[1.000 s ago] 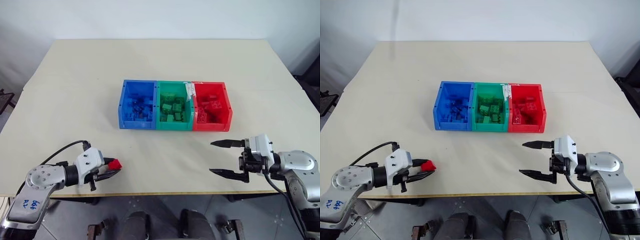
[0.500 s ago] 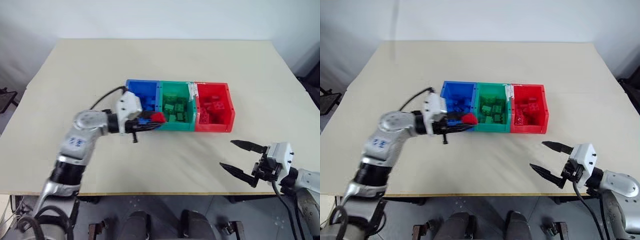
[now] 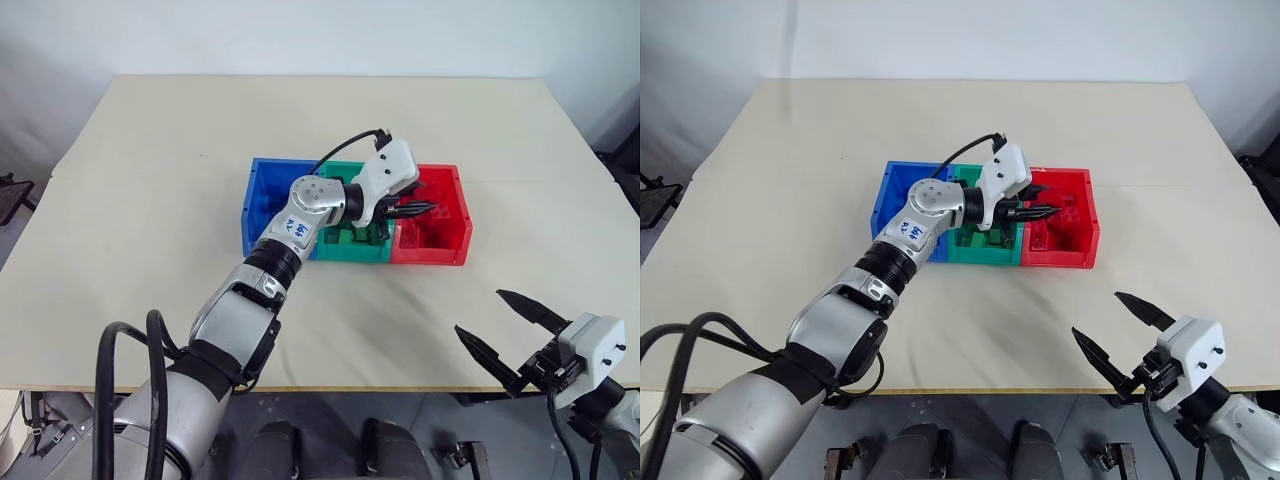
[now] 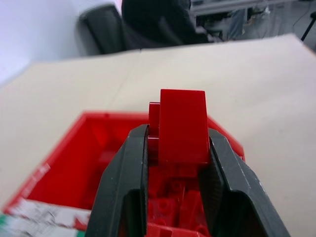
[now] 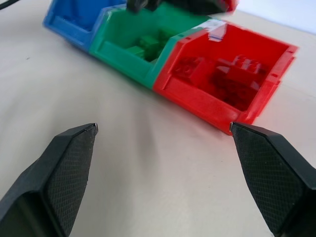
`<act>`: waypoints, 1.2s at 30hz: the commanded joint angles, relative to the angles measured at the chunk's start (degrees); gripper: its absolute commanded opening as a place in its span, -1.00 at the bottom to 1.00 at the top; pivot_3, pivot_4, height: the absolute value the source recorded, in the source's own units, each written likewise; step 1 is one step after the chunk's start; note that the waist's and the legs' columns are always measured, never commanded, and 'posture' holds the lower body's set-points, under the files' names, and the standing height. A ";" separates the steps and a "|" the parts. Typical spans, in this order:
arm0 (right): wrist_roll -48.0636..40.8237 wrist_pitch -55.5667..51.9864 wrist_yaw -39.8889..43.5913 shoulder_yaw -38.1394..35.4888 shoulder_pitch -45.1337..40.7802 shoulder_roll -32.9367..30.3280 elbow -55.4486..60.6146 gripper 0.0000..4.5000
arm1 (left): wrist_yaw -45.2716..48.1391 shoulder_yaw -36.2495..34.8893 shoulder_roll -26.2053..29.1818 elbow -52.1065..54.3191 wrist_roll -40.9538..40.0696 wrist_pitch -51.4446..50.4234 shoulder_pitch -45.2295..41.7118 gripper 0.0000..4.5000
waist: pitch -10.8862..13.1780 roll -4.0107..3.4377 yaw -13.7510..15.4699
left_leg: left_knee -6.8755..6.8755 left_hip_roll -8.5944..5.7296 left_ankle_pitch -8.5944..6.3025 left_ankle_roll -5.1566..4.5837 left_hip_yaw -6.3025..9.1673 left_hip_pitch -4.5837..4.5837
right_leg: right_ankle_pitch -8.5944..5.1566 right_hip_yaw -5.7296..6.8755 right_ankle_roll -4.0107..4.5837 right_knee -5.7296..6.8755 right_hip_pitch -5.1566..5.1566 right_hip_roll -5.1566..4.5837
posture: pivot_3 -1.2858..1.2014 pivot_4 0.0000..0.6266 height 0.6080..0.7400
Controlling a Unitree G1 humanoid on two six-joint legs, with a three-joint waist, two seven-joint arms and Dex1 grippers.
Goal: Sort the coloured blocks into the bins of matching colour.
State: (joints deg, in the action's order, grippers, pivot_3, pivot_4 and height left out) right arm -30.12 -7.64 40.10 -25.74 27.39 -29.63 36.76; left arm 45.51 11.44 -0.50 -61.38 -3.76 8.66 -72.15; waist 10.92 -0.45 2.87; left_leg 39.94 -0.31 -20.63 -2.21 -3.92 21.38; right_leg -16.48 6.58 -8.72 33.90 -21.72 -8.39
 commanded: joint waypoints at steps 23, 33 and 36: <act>0.67 8.00 18.35 10.44 -23.74 -7.09 -23.67 1.00 | 17.86 -15.50 35.15 53.32 -10.31 -11.38 37.80 0.99 | 0.01 -0.12 -3.02 | 0.06 0.36 0.00 -0.01 0.37 -0.18 | 0.00 -0.22 0.00 0.22 -0.04 0.00 | 0.03 -0.52 1.00; 2.79 14.52 37.05 15.45 -37.02 -12.01 -46.75 1.00 | 11.39 -30.77 41.95 70.48 -14.43 -14.55 68.91 0.99 | 0.01 -0.15 -1.22 | 0.15 0.16 -0.06 -0.12 0.75 -0.19 | 0.02 -0.19 -0.03 0.14 0.22 -0.26 | 0.03 -0.52 1.00; 3.16 16.79 38.63 15.08 -39.03 -11.82 -50.82 1.00 | 7.50 -30.29 40.10 70.50 -13.61 -14.65 68.95 0.99 | 0.01 -0.15 -1.34 | 0.16 0.14 -0.05 -0.10 0.78 -0.20 | 0.02 -0.20 -0.03 0.16 0.24 -0.27 | 0.03 -0.52 1.00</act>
State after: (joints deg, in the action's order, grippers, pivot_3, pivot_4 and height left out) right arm -26.74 7.18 77.37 -9.31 -11.31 -40.57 -12.78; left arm 55.39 -18.03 40.06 7.09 -16.88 -6.83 -2.75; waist 10.93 -0.60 1.53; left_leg 40.10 -0.17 -20.67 -2.30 -3.14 21.17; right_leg -16.46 6.39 -8.75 34.07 -21.48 -8.65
